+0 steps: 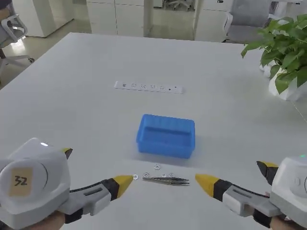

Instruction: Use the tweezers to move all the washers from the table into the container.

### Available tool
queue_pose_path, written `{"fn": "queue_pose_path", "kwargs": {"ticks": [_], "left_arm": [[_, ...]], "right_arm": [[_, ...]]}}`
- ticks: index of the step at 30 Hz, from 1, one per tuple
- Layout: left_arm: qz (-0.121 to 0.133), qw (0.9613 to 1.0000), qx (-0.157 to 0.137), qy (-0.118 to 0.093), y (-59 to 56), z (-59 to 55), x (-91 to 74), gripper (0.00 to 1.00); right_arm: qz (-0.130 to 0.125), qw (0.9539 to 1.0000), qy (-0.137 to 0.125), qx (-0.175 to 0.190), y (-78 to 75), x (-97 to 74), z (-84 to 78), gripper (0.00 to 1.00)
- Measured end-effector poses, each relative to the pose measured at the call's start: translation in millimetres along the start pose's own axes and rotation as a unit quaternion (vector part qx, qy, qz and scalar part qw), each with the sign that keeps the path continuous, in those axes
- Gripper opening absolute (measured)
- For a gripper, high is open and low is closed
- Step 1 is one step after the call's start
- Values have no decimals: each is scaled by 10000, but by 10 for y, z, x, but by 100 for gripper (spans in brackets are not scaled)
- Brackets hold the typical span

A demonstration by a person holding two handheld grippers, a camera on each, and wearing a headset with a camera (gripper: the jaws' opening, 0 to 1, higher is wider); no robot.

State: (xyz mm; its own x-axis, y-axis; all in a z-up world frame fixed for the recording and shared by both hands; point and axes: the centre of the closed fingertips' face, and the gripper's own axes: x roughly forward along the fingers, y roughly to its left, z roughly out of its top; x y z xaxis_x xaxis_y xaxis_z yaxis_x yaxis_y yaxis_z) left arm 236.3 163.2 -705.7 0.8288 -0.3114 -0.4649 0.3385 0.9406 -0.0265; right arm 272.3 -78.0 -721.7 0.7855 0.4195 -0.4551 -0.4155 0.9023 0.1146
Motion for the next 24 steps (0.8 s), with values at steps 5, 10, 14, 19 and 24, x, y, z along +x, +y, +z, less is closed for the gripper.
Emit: {"fn": "queue_pose_path", "kwargs": {"ticks": [5,10,14,19,24], "left_arm": [[-464,9986,261,24,-67,42,146,60],[-1082,9916,652,284,-162,-9,326,35],[-1389,9848,797,674,-206,-161,524,23],[-1735,9734,1052,1063,-285,-373,747,22],[-1986,9614,1452,1234,-409,-477,966,18]], "right_arm": [[2,10000,40,-70,11,39,43,91],[19,9998,194,40,32,118,-26,90],[26,9996,263,80,40,145,-58,89],[118,9992,330,183,46,187,-121,88],[100,9988,470,122,32,212,-191,87]]}}
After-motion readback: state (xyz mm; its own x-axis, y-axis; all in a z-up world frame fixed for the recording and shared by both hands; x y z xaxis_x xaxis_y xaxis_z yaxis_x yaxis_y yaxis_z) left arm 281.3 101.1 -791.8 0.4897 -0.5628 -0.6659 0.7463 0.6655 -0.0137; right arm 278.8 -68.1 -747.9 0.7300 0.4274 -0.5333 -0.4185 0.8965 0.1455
